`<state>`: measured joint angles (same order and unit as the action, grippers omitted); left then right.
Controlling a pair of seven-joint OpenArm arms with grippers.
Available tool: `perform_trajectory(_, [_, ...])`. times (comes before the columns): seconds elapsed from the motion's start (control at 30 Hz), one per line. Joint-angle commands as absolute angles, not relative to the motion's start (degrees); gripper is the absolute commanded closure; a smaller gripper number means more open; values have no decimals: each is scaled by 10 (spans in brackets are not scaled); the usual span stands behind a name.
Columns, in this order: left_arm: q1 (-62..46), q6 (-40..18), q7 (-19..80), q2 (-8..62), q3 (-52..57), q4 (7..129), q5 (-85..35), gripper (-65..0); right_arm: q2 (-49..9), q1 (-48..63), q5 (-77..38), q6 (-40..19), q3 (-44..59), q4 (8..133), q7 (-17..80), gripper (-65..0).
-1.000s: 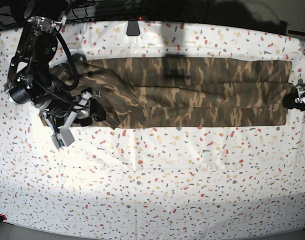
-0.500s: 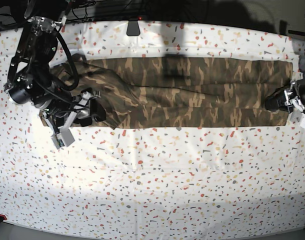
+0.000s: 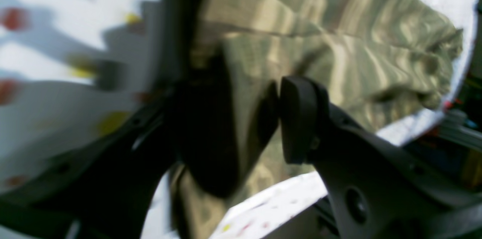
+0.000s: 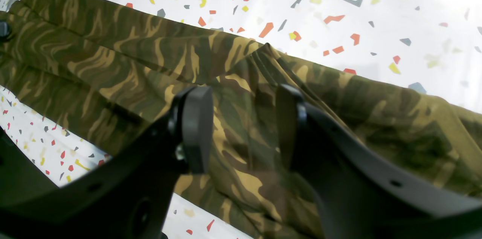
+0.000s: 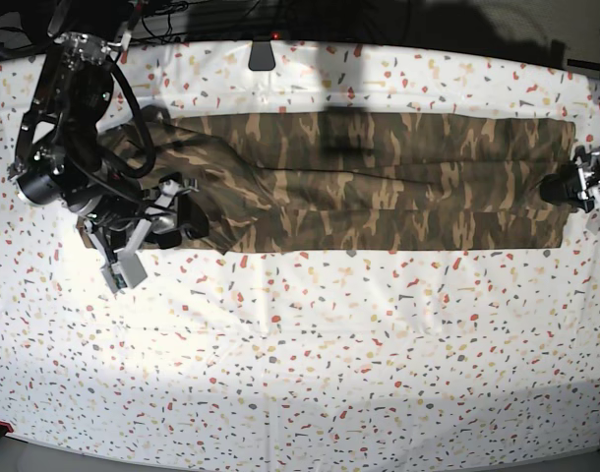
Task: Fold the T-shirt properly
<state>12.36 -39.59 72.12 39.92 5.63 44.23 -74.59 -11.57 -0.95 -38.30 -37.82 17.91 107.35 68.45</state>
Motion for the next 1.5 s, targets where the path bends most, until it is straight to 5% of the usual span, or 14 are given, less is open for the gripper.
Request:
perform_trajectory(0.0, [133, -400, 723, 414, 60, 448, -766, -315, -121, -19, -395, -382, 180, 1084, 674, -276])
perform_trajectory(0.37, [134, -400, 722, 409, 60, 448, -766, -294, -121, -19, -394, -382, 180, 1084, 676, -276])
perform_trajectory(0.5, [133, -400, 707, 427, 60, 448, -767, -183, -121, -19, -395, -382, 180, 1084, 675, -276])
perform_trajectory(0.63, [133, -400, 690, 429, 60, 448, -784, 0, -121, -19, -395, -382, 180, 1084, 675, -276])
perform_trajectory(1.47, [133, -400, 787, 371, 60, 524, -850, 0, -121, -19, -394, -382, 180, 1084, 615, -276])
